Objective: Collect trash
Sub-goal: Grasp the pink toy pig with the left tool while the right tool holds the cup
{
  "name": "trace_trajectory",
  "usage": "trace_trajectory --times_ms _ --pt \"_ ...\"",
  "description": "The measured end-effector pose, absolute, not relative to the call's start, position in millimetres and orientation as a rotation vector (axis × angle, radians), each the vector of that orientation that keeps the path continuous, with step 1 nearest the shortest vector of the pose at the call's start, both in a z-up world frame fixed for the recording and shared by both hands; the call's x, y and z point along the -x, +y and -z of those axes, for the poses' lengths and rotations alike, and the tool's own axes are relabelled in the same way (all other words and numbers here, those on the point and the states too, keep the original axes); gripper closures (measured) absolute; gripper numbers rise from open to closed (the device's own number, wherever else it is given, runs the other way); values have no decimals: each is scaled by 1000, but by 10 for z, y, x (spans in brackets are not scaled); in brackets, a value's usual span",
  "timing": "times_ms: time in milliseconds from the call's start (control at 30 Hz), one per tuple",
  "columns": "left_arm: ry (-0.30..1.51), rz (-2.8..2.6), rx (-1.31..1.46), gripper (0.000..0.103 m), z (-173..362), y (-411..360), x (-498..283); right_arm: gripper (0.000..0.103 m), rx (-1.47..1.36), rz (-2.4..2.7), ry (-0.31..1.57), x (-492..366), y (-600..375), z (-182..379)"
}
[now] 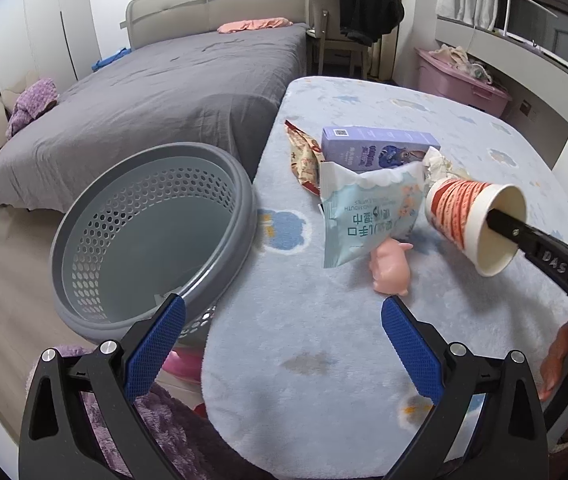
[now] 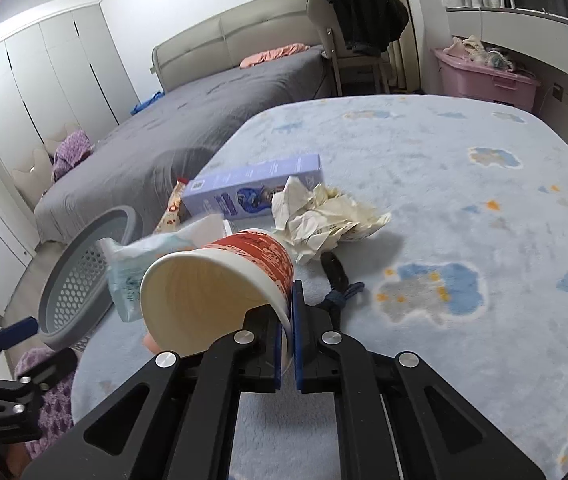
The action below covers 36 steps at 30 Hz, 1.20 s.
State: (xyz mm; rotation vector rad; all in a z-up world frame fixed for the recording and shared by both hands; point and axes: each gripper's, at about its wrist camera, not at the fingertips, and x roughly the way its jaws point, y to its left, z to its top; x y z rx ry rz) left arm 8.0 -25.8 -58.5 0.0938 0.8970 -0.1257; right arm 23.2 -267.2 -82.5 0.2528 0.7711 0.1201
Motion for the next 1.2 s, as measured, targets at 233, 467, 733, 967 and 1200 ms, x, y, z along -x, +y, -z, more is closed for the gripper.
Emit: trace_trajectory --times_ms 233,467,733,967,1200 --pt "906 156 -109 6 650 -459 -121 98 -297 -101 744 5 -2857 739" --pt "928 187 -112 6 771 -683 -164 98 -350 -76 746 190 -3064 798" --pt "952 164 -96 6 926 -902 -341 98 -392 -80 731 264 -3239 835" --pt "948 129 -109 19 1023 -1056 -471 98 -409 -85 750 292 -3330 934" --pt "994 163 -100 66 1108 -1133 -515 98 -419 -83 753 307 -3381 948"
